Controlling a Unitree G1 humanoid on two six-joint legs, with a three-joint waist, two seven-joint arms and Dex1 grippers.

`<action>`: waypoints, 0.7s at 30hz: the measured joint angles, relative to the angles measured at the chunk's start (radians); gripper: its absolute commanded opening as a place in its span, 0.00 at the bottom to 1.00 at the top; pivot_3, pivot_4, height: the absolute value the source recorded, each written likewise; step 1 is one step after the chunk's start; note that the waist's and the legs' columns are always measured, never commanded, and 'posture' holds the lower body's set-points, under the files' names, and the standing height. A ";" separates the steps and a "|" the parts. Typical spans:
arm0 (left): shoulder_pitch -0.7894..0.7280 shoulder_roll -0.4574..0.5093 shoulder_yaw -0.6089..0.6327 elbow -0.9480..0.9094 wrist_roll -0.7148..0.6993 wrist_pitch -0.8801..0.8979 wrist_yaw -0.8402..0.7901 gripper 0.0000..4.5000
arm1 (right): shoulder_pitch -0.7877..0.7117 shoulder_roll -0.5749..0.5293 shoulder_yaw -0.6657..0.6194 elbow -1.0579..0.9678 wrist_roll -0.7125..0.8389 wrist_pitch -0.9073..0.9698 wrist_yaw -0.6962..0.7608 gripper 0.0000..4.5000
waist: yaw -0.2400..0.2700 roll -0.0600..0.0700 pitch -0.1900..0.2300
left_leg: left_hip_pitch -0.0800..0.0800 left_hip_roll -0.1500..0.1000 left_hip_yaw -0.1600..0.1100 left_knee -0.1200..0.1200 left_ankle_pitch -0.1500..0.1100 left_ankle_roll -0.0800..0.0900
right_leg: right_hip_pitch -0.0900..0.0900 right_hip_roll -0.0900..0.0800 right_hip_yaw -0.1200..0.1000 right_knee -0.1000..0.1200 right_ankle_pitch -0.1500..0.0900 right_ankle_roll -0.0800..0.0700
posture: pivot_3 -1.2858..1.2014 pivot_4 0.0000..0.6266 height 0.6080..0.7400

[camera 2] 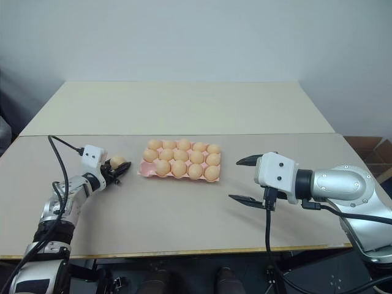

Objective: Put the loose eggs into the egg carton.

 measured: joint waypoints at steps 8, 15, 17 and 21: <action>0.106 0.071 0.010 -0.287 -0.155 0.019 -0.256 0.40 | 0.012 -0.003 -0.003 -0.011 0.000 0.003 -0.015 1.00 | 0.003 0.000 0.000 | 0.000 0.000 0.000 0.000 0.000 0.000 | 0.000 0.000 0.000 0.000 -0.002 -0.003 | 0.52 0.24 1.00; 0.062 0.070 -0.060 -0.317 -0.158 0.054 -0.327 0.40 | 0.034 -0.001 -0.004 -0.022 -0.003 0.003 -0.047 1.00 | 0.004 0.000 0.000 | -0.001 0.000 0.000 0.003 0.000 0.000 | 0.000 0.000 0.000 0.000 -0.002 -0.004 | 0.52 0.24 1.00; 0.042 0.067 -0.075 -0.296 -0.150 0.053 -0.326 0.40 | 0.041 -0.001 -0.004 -0.030 -0.003 0.003 -0.054 1.00 | 0.004 0.000 0.000 | -0.001 0.000 0.000 0.003 0.000 0.000 | 0.000 0.000 0.000 0.000 -0.001 -0.001 | 0.52 0.24 1.00; -0.012 0.043 -0.082 -0.221 -0.134 0.047 -0.309 0.56 | 0.070 -0.001 -0.013 -0.049 -0.003 0.004 -0.074 1.00 | 0.002 0.000 0.000 | -0.001 0.000 0.000 0.004 0.000 0.000 | 0.000 0.000 0.000 0.000 0.000 -0.001 | 0.52 0.24 1.00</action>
